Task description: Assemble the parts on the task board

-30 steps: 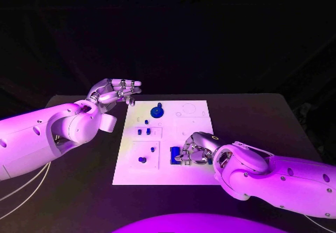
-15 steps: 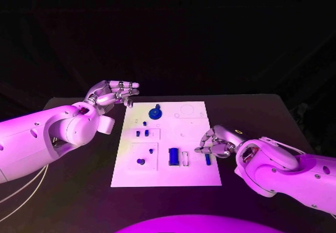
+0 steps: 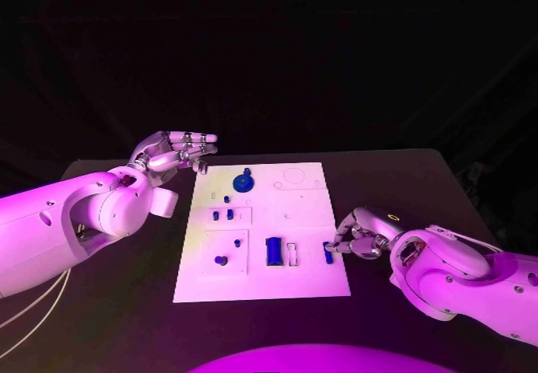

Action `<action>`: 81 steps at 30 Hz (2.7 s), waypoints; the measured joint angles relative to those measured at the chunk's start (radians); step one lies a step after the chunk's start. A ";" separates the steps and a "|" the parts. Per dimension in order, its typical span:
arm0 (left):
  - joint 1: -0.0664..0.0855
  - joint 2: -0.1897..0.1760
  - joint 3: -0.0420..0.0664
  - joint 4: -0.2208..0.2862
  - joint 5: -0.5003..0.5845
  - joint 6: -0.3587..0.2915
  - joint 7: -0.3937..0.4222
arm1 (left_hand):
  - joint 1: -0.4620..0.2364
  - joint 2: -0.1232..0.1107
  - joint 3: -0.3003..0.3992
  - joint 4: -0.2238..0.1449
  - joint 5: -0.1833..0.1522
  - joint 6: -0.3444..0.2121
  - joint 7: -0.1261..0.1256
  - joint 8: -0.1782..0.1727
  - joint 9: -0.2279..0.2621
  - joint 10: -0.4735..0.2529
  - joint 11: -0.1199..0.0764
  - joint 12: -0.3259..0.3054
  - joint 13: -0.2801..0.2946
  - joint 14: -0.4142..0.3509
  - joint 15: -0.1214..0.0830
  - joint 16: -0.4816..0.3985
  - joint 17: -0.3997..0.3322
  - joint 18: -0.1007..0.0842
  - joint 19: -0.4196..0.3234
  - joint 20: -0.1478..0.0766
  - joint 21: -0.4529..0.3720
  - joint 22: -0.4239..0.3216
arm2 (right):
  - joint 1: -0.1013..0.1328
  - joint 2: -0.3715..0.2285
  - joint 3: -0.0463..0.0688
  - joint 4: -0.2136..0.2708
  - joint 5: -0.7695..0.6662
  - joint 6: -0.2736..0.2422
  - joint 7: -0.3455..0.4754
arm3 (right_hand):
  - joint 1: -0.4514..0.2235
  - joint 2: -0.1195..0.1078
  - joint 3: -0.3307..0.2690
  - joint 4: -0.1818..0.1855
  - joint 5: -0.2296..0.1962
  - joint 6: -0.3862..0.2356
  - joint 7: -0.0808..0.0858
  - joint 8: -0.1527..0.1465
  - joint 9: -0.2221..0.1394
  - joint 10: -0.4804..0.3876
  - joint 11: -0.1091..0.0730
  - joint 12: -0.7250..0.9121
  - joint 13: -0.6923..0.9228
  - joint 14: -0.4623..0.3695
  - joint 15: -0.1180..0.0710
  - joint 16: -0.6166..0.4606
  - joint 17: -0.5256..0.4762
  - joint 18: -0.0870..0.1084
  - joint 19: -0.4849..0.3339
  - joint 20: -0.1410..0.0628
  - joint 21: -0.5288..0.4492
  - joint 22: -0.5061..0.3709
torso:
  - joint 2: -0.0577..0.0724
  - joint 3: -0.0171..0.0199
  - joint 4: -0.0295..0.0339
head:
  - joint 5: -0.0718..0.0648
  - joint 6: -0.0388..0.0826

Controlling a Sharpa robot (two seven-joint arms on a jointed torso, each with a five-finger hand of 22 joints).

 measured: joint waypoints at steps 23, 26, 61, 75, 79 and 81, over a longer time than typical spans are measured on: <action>0.000 -0.003 -0.001 0.001 0.000 0.002 -0.001 | 0.000 0.000 0.000 0.000 0.000 0.000 0.000 0.000 0.000 -0.004 -0.004 0.000 0.001 0.000 0.000 0.000 -0.002 0.000 0.000 0.000 0.000 -0.002 | -0.033 0.075 0.002 -0.058 -0.086 0.061 -0.033 | -0.010 -0.010 -0.005 0.005 0.008 0.016 -0.009 0.012 0.014 -0.002 -0.005 -0.006 0.000 -0.003 -0.003 0.000 0.000 0.000 0.000 0.000 0.000 0.000 | 0.002 -0.0008 0.0018 | 0.005 -0.003; 0.000 -0.004 -0.001 0.002 0.000 0.002 -0.001 | 0.000 0.000 0.000 0.000 0.000 0.000 0.000 0.000 0.000 -0.004 -0.004 0.000 0.001 0.000 0.000 0.000 -0.002 0.000 0.000 0.000 0.000 -0.002 | -0.035 0.084 0.003 -0.063 -0.124 0.074 -0.033 | -0.004 -0.015 -0.005 0.005 0.008 0.020 -0.008 0.018 0.018 -0.002 -0.006 -0.008 0.000 -0.002 -0.003 0.000 0.000 0.000 0.000 0.000 0.000 0.000 | 0.002 -0.0007 0.0020 | 0.006 -0.004; 0.000 -0.003 -0.001 0.002 0.000 0.011 -0.012 | -0.004 0.004 0.004 -0.004 0.000 -0.006 0.006 -0.004 -0.002 -0.008 0.000 0.004 0.002 0.000 0.000 0.000 -0.003 0.000 0.016 0.005 0.014 0.015 | -0.033 0.115 0.001 -0.054 -0.278 0.144 -0.036 | 0.094 -0.101 0.221 -0.028 0.110 0.008 -0.012 0.004 0.052 -0.014 -0.025 -0.041 0.006 0.002 -0.014 0.000 0.000 0.000 0.000 -0.008 0.000 0.000 | 0.000 -0.0009 0.0014 | 0.014 -0.003; -0.001 -0.002 -0.001 0.002 0.000 0.018 -0.016 | 0.001 0.009 0.014 -0.014 0.000 -0.006 0.005 -0.004 -0.003 -0.008 0.000 0.008 0.001 -0.003 0.003 0.000 -0.005 0.000 0.016 0.005 0.005 -0.001 | -0.006 0.133 0.008 -0.018 -0.024 0.027 -0.044 | 0.023 -0.111 0.341 -0.012 0.132 -0.003 -0.012 0.027 0.053 -0.001 -0.030 -0.030 -0.111 0.001 -0.014 0.000 0.000 0.000 0.000 -0.008 0.000 0.000 | 0.002 -0.0005 0.0027 | 0.016 -0.002; -0.001 -0.002 -0.001 0.003 0.000 0.019 -0.017 | 0.001 0.009 0.014 -0.014 0.000 -0.006 0.005 -0.004 -0.003 -0.008 0.000 0.008 0.001 -0.003 0.003 0.000 -0.005 0.000 0.016 0.005 0.005 -0.001 | -0.005 0.152 0.008 -0.023 0.036 0.018 -0.045 | 0.001 -0.113 0.367 -0.010 0.132 -0.003 -0.012 0.027 0.053 0.001 -0.032 -0.031 -0.111 0.001 -0.014 0.000 0.000 0.000 0.000 -0.008 0.000 0.000 | 0.003 -0.0005 0.0027 | 0.016 -0.003; -0.001 -0.002 -0.001 0.003 -0.001 0.020 -0.017 | 0.001 0.009 0.014 -0.014 0.000 -0.006 0.005 -0.004 -0.003 -0.008 0.000 0.008 0.001 -0.004 0.003 0.000 -0.006 0.000 0.016 0.005 0.005 -0.001 | -0.005 0.163 0.007 -0.027 0.059 0.017 -0.045 | -0.002 -0.111 0.371 -0.007 0.132 -0.003 -0.012 0.028 0.053 0.001 -0.032 -0.029 -0.109 0.001 -0.014 0.000 0.000 0.000 0.000 -0.008 0.000 0.000 | 0.002 -0.0005 0.0028 | 0.015 -0.003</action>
